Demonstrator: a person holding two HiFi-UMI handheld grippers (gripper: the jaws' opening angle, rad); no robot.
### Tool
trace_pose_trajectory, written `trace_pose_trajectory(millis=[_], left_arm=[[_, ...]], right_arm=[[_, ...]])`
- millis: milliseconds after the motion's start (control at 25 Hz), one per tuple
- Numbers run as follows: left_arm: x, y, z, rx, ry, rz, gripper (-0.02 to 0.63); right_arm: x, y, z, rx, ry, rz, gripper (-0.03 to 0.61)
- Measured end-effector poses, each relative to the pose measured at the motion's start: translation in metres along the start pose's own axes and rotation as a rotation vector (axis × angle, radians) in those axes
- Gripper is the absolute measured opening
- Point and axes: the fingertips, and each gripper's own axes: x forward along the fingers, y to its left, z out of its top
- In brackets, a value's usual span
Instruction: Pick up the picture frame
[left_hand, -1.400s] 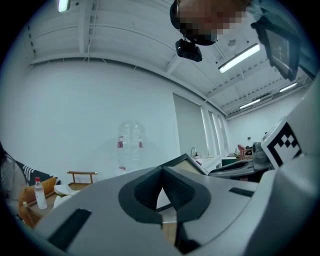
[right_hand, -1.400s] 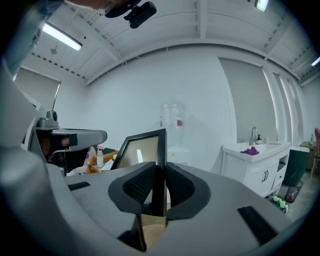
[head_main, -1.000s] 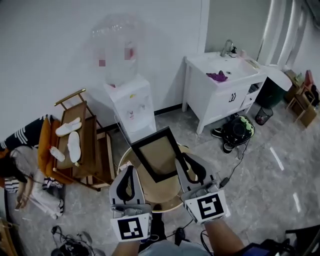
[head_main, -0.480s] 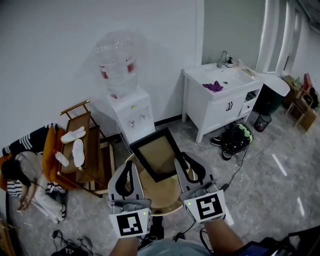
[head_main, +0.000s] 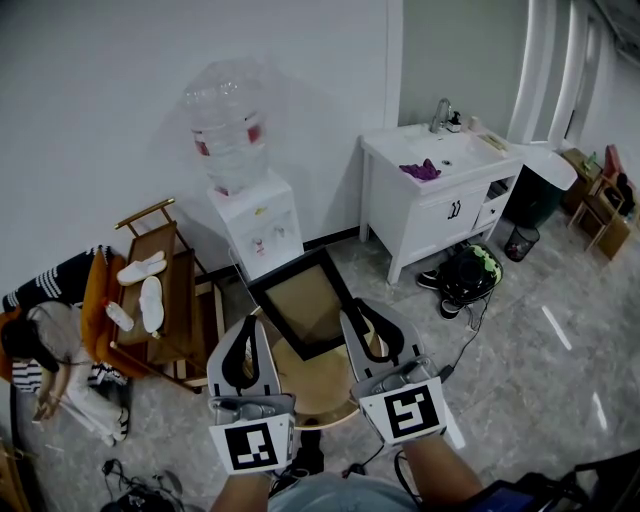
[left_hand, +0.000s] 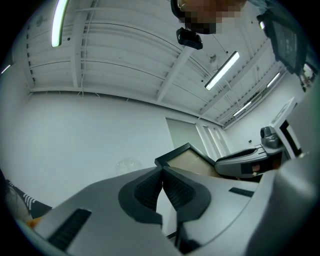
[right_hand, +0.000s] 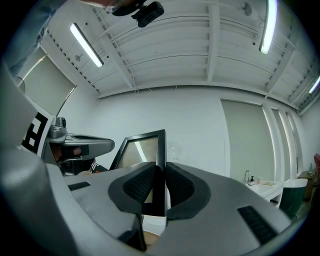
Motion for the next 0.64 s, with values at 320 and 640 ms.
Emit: trace_pose_trajectory(millis=[320, 640], left_arm=[[0.003, -0.003, -0.001, 0.018, 0.010, -0.013, 0.015], [0.003, -0.015, 0.000, 0.022, -0.002, -0.024, 0.015]], right_arm=[[0.002, -0.001, -0.003, 0.010, 0.000, 0.000, 0.080], [-0.004, -0.007, -0.006, 0.013, -0.008, -0.007, 0.080]])
